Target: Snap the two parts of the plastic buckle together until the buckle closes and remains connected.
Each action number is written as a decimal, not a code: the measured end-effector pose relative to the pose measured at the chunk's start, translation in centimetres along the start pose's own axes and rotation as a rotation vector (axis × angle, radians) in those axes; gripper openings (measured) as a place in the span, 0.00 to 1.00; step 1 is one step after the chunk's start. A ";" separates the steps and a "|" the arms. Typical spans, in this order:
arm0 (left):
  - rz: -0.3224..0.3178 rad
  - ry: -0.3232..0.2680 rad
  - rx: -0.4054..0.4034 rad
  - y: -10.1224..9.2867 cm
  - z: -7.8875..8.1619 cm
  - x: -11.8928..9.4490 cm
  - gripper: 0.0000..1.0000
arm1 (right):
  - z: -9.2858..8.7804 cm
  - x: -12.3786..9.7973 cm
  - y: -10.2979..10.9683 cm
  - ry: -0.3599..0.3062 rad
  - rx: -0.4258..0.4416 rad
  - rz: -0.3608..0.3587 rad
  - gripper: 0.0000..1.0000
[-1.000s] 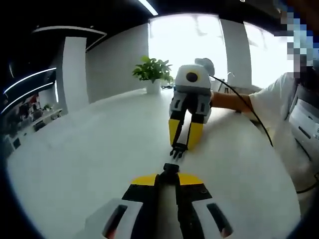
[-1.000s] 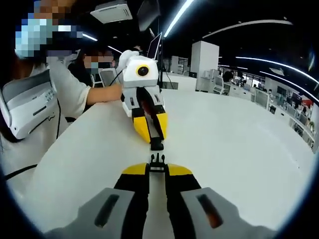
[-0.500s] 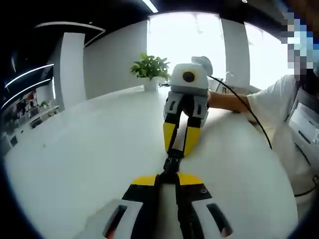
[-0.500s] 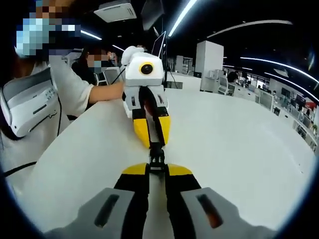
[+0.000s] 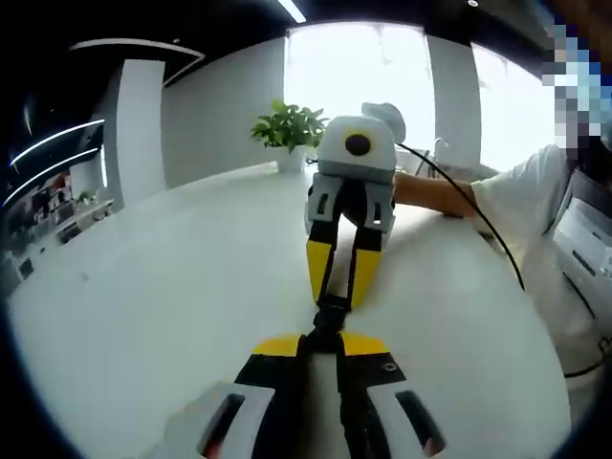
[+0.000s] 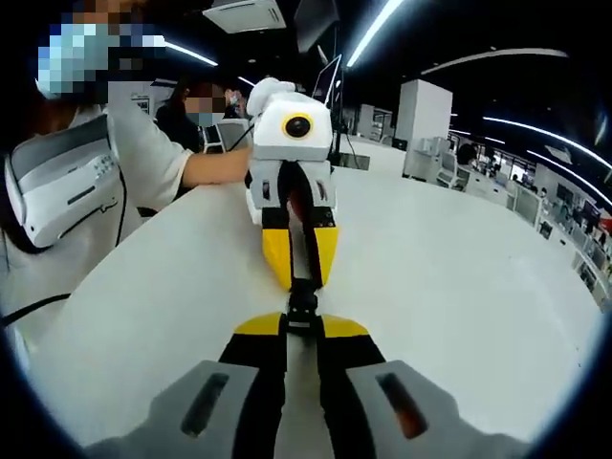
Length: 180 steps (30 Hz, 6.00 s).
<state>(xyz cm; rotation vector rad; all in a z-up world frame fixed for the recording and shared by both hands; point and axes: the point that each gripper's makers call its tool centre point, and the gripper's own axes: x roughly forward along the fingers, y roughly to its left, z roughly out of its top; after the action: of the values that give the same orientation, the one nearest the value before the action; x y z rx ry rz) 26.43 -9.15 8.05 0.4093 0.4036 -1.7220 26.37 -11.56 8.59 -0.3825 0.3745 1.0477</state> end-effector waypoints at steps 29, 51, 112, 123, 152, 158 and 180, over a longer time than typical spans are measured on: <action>-0.044 -0.032 0.000 -0.7 0.0 0.8 0.11 | 0.2 -0.2 0.6 -0.046 0.046 -0.004 0.11; 0.037 -0.100 -0.090 0.7 0.6 -1.9 0.14 | -0.3 -1.2 -5.9 -0.032 0.073 -0.065 0.12; 0.254 -0.083 -0.231 5.3 -0.5 -3.7 0.24 | -2.6 -1.0 -16.9 0.051 0.117 -0.061 0.19; 0.319 -0.092 -0.253 7.0 -0.8 -4.4 0.31 | -1.8 -0.9 -16.4 -0.033 0.133 -0.136 0.27; 0.461 -0.152 -0.240 8.4 -1.5 -7.5 0.48 | 0.8 -5.2 -12.0 -0.243 0.362 -0.462 0.53; 0.472 -0.197 -0.265 8.6 -1.2 -8.0 0.51 | 1.0 -6.0 -8.7 -0.266 0.428 -0.536 0.68; 0.529 -0.266 -0.370 8.4 0.0 -10.5 0.65 | 1.5 -13.5 -2.8 -0.194 0.380 -0.797 1.00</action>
<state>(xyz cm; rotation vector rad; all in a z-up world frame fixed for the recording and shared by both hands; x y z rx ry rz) 36.56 -1.67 12.74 0.0072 0.3691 -1.1346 22.94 -22.31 16.64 -0.0632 0.2053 0.2181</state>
